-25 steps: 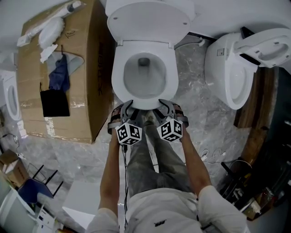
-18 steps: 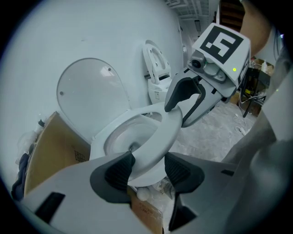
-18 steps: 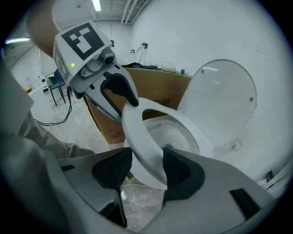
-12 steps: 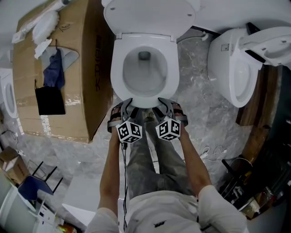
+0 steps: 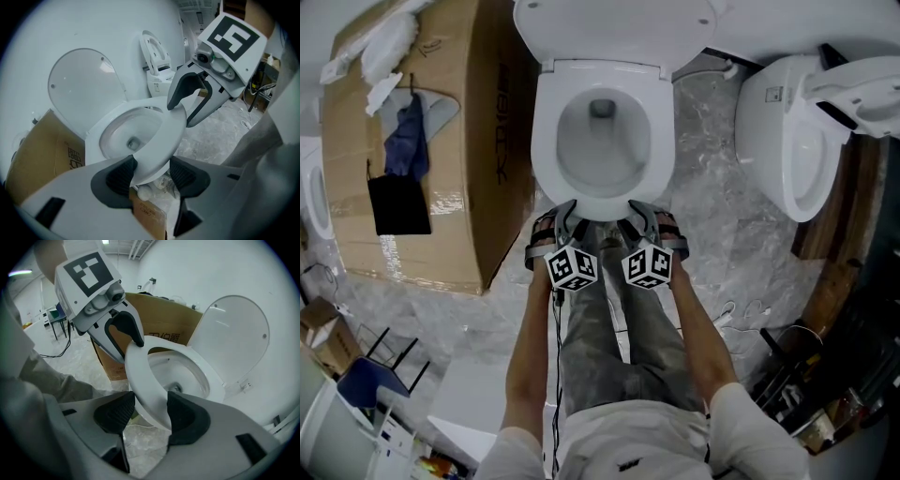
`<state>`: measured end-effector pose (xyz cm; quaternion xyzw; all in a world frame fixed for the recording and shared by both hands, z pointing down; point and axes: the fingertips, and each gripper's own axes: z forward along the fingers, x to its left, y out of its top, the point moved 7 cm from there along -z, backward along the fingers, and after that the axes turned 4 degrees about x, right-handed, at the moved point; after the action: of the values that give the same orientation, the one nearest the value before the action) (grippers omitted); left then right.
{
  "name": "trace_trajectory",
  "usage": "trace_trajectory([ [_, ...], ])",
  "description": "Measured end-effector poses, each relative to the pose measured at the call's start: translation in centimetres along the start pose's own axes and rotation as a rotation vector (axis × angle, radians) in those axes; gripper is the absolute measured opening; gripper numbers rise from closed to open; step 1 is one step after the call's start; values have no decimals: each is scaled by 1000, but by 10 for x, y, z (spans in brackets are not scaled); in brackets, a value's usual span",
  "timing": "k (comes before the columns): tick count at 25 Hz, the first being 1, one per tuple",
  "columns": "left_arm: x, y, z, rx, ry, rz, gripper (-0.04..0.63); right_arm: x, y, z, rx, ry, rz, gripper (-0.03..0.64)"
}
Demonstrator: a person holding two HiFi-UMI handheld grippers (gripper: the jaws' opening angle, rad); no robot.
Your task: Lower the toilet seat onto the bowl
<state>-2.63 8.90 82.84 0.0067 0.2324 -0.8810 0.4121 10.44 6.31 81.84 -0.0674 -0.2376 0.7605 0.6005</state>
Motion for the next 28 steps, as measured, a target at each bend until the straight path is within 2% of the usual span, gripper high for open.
trace_trajectory([
  [28,-24,-33,65,60,-53,28,272,28,-35,64,83,-29,-54,221],
])
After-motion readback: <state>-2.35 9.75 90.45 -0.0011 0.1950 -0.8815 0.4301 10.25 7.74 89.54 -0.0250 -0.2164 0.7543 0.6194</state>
